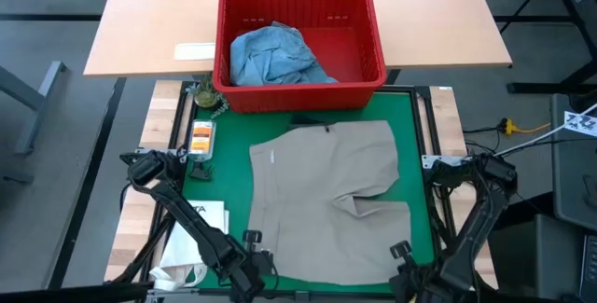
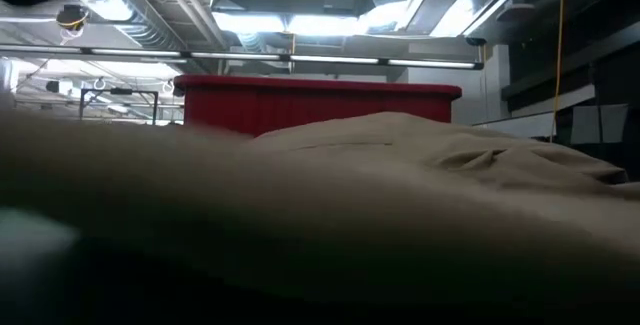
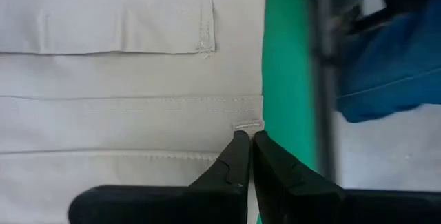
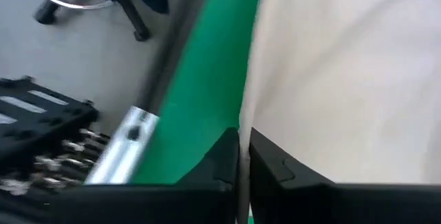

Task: Fold Laundry from Bin
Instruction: Fold the gray shorts

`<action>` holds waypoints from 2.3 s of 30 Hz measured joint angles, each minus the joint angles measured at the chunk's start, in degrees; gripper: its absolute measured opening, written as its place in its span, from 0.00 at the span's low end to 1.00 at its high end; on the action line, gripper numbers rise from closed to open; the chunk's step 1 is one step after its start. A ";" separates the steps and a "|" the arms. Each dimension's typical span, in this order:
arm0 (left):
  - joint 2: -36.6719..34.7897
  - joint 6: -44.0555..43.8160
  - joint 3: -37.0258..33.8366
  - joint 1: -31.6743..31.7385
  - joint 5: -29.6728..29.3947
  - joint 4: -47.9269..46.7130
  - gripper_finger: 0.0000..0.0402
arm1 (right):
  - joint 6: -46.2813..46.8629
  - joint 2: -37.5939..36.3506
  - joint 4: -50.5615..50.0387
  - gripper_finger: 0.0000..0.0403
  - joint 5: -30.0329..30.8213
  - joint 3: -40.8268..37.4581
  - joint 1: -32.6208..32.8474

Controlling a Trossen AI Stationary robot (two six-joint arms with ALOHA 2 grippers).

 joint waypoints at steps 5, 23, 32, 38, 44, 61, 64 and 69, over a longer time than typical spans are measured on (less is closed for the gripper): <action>0.00 0.25 9.18 -0.95 -1.51 -6.97 0.01 | -3.67 -0.07 -4.04 0.02 1.32 7.09 -0.03; -0.02 -6.07 21.85 0.98 -19.17 -38.26 0.00 | -0.64 -5.81 -35.16 0.02 22.50 17.61 -6.18; -0.15 -10.57 21.51 5.55 -27.30 -45.69 0.00 | -10.10 -12.79 -34.80 0.02 29.39 17.01 -18.16; -0.15 -10.34 20.10 9.56 -28.71 -45.69 0.00 | -19.21 -15.00 -34.73 0.01 31.34 16.97 -27.78; -0.17 -7.31 16.06 13.80 -30.36 -45.70 0.00 | -26.22 -16.73 -34.67 0.01 31.98 16.97 -37.99; -8.22 -1.60 -2.07 29.81 -40.15 -45.03 0.00 | -36.96 -25.03 -34.01 0.01 32.85 0.47 -69.63; -8.22 2.14 -3.82 33.55 -40.37 -39.92 0.00 | -38.01 -24.98 -33.47 0.01 32.13 -1.55 -73.68; -8.20 10.37 -5.90 38.04 -39.25 -31.27 0.00 | -42.01 -25.00 -30.27 0.01 31.35 -5.55 -76.73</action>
